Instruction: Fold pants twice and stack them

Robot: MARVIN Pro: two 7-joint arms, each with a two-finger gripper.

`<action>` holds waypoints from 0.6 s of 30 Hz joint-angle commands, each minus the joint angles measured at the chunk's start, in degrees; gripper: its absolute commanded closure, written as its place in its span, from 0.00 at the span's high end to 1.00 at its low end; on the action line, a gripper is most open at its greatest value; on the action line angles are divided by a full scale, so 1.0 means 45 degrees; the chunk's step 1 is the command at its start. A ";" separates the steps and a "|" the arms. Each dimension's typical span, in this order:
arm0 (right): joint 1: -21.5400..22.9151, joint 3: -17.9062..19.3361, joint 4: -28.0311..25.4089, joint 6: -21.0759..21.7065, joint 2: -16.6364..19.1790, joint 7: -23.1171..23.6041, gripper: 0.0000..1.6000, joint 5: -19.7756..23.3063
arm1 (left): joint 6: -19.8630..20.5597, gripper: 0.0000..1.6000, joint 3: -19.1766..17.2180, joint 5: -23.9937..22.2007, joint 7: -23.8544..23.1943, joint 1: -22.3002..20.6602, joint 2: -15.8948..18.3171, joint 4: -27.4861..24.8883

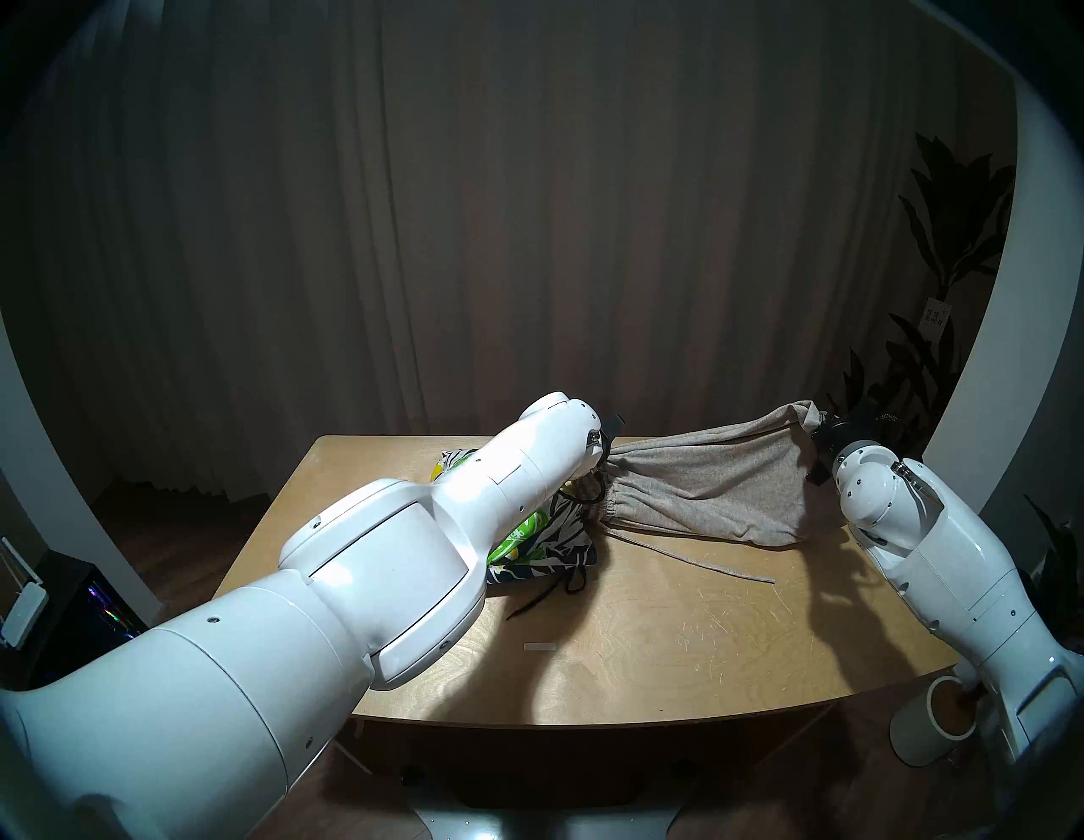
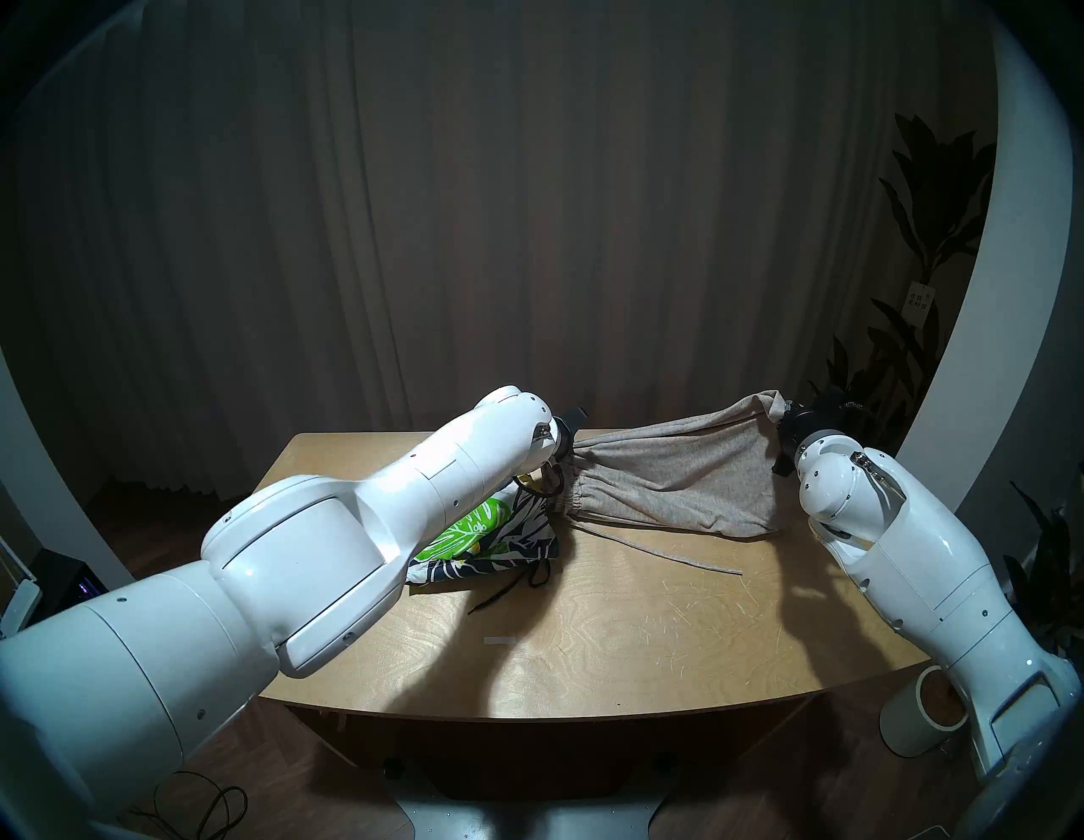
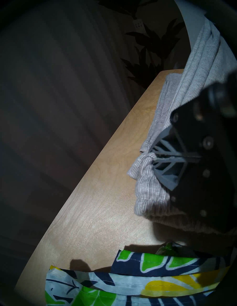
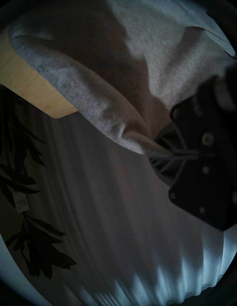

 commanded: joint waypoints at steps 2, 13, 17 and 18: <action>0.1405 -0.0264 0.0544 0.0028 -0.0823 -0.0078 0.00 -0.1039 | -0.0135 0.00 0.0037 0.0140 -0.0257 -0.0492 -0.0108 0.0086; 0.2849 -0.1514 0.2384 0.1561 -0.0240 -0.1159 0.00 -0.3235 | -0.0280 0.00 0.0048 0.0275 -0.0504 -0.0557 -0.0201 0.0373; 0.3131 -0.1505 0.2856 0.1856 -0.0412 -0.1374 0.00 -0.3684 | -0.0312 0.00 0.0050 0.0310 -0.0567 -0.0576 -0.0224 0.0436; 0.3339 -0.1529 0.3087 0.1903 -0.0522 -0.1517 0.00 -0.3932 | -0.0335 0.00 0.0051 0.0326 -0.0596 -0.0579 -0.0250 0.0470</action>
